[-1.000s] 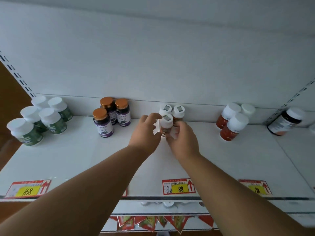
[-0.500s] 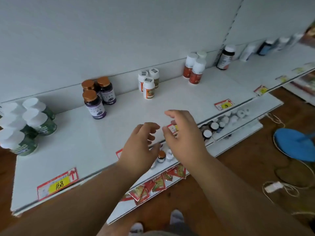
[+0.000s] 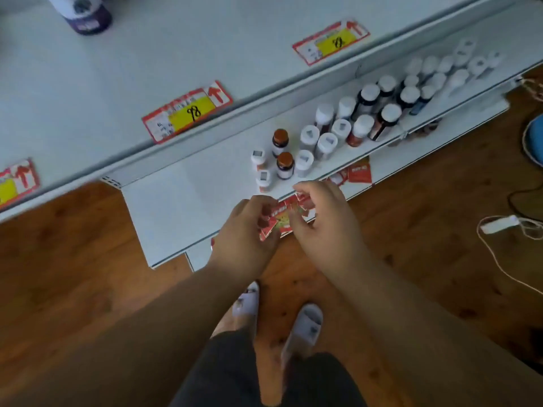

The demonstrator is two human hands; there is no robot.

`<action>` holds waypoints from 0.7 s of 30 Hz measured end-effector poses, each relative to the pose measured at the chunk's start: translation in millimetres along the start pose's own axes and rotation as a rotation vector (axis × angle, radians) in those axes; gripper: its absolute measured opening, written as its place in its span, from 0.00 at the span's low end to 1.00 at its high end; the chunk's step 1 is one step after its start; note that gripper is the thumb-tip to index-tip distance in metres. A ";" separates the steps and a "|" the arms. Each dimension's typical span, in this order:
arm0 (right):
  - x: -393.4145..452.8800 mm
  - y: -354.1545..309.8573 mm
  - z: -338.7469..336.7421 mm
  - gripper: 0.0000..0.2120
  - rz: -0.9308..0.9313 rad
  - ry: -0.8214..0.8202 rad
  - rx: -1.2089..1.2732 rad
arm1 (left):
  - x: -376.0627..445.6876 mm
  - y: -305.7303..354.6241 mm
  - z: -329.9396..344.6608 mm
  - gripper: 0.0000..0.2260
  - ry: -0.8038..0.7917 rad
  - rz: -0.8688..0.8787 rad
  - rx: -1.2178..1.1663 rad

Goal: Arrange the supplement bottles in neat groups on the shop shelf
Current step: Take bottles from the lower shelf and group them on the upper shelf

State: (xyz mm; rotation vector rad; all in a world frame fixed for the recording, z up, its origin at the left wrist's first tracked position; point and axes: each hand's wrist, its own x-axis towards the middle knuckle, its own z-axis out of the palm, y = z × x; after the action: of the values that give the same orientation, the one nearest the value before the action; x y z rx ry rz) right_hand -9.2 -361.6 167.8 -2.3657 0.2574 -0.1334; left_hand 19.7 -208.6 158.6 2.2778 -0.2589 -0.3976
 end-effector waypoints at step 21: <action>123.6 170.1 217.4 0.19 0.140 -0.222 0.094 | 190.4 -192.0 130.2 0.18 0.136 -0.138 0.103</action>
State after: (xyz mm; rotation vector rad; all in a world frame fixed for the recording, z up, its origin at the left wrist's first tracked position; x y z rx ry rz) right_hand 123.3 -363.3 -104.1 -2.2372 0.3009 0.1798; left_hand 160.8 -228.1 -105.5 2.4197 -0.0543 -0.3041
